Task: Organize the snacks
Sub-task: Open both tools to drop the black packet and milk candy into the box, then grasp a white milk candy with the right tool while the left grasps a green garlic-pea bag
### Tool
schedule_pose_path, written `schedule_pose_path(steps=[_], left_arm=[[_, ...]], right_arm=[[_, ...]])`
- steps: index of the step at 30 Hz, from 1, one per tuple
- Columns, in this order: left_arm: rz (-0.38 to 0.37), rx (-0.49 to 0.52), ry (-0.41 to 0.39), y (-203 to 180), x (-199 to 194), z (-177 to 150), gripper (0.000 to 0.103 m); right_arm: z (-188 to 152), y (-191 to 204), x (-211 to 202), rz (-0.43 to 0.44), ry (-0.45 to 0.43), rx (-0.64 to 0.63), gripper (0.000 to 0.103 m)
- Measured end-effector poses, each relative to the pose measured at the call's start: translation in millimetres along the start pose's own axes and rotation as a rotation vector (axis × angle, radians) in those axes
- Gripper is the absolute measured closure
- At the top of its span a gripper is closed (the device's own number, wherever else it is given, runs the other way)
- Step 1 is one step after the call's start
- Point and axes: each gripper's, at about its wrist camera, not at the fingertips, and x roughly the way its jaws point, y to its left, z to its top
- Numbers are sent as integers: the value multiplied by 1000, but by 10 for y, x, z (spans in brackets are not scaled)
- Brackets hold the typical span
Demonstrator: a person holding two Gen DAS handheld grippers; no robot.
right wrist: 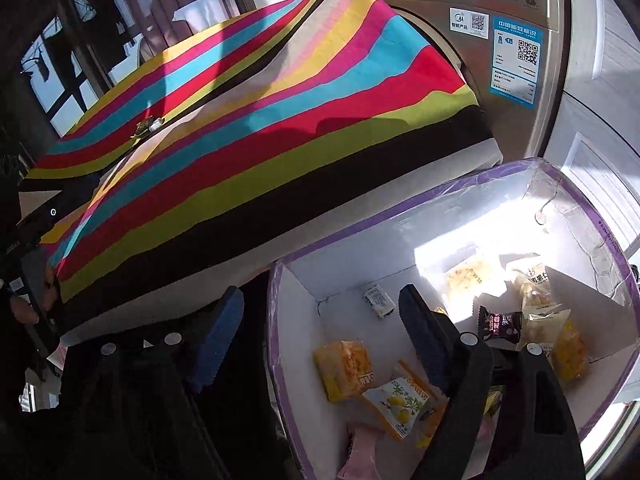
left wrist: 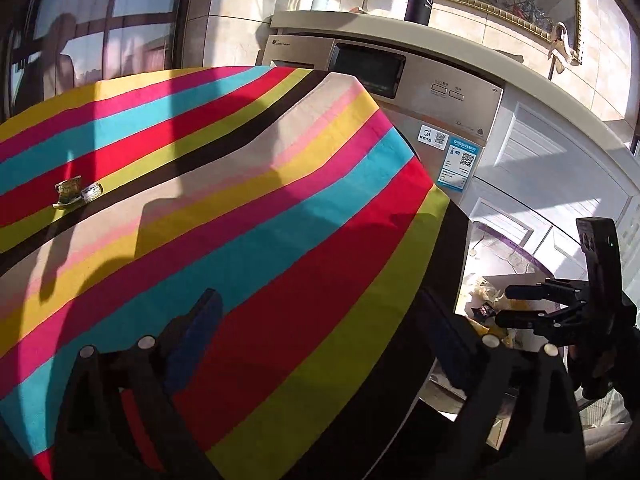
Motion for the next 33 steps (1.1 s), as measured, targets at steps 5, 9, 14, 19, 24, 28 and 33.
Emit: schedule_pose_path(steps=[5, 9, 14, 19, 24, 28, 33], left_arm=[[254, -78, -22, 791, -267, -31, 2], [389, -141, 12, 1407, -334, -80, 2], [396, -336, 102, 2130, -260, -154, 2], [363, -484, 137, 2452, -209, -222, 2], [410, -472, 135, 2393, -220, -264, 2], [420, -476, 134, 2370, -201, -247, 2], [400, -495, 115, 2364, -233, -261, 2]], right_arm=[[429, 782, 279, 99, 3, -155, 18], [764, 1420, 599, 177, 22, -246, 16], [1196, 2064, 1183, 222, 81, -287, 16], [1688, 2419, 1801, 196, 100, -229, 16], [2143, 2829, 2370, 125, 70, -281, 16], [2473, 3137, 2781, 74, 59, -322, 19], [2741, 3447, 3154, 26, 79, -382, 24]])
